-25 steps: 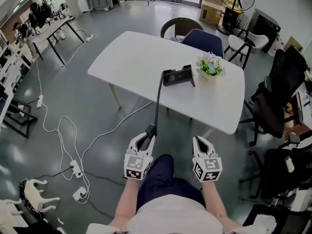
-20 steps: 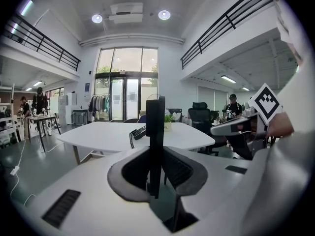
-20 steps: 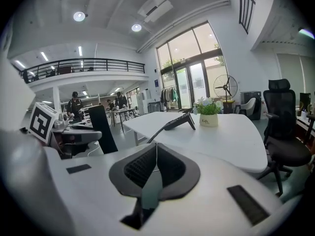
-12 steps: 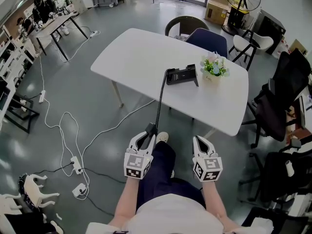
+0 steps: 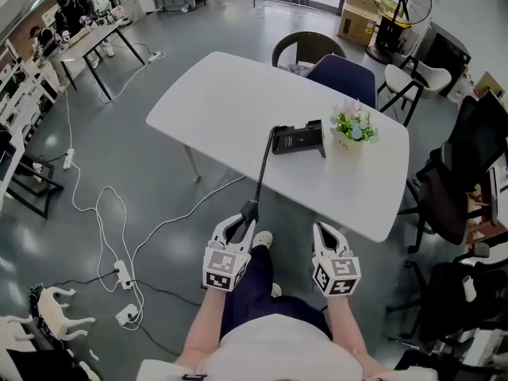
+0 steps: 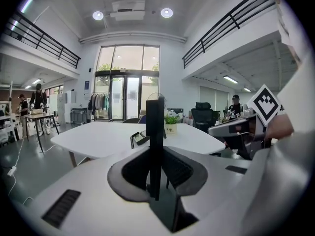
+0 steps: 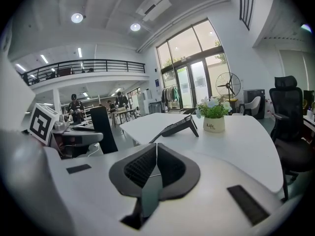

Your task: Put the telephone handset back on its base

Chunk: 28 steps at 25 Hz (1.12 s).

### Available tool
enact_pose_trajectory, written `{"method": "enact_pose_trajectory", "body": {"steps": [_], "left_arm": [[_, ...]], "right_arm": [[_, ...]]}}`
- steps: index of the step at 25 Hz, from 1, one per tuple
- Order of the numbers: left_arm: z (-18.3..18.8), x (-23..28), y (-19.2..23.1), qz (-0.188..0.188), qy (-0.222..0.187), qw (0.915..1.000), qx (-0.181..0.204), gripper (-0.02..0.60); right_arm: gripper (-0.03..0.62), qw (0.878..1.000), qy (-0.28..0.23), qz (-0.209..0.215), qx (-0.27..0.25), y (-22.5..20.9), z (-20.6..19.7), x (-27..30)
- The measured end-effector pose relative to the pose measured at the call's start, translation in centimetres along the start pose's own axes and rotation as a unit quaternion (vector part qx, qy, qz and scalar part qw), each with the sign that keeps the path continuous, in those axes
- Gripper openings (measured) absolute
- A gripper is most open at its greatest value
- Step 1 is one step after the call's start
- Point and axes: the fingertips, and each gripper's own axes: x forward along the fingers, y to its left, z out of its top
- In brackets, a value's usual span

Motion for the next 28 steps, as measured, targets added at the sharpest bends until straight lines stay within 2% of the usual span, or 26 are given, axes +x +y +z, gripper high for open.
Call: {"method": "enact_pose_trajectory", "body": {"steps": [11, 28], "left_arm": [[3.9, 7.0, 4.9, -0.013, 0.002, 0.9999, -0.002, 0.08], [5.5, 14.3, 10.8, -0.033, 0.015, 0.9992, -0.018, 0.08]], "right_arm": [[0.034, 1.0, -0.003, -0.006, 0.01, -2.4, 5.0, 7.4], [0.034, 0.999, 0.007, -0.026, 0.022, -4.6, 8.1, 15.2]]}}
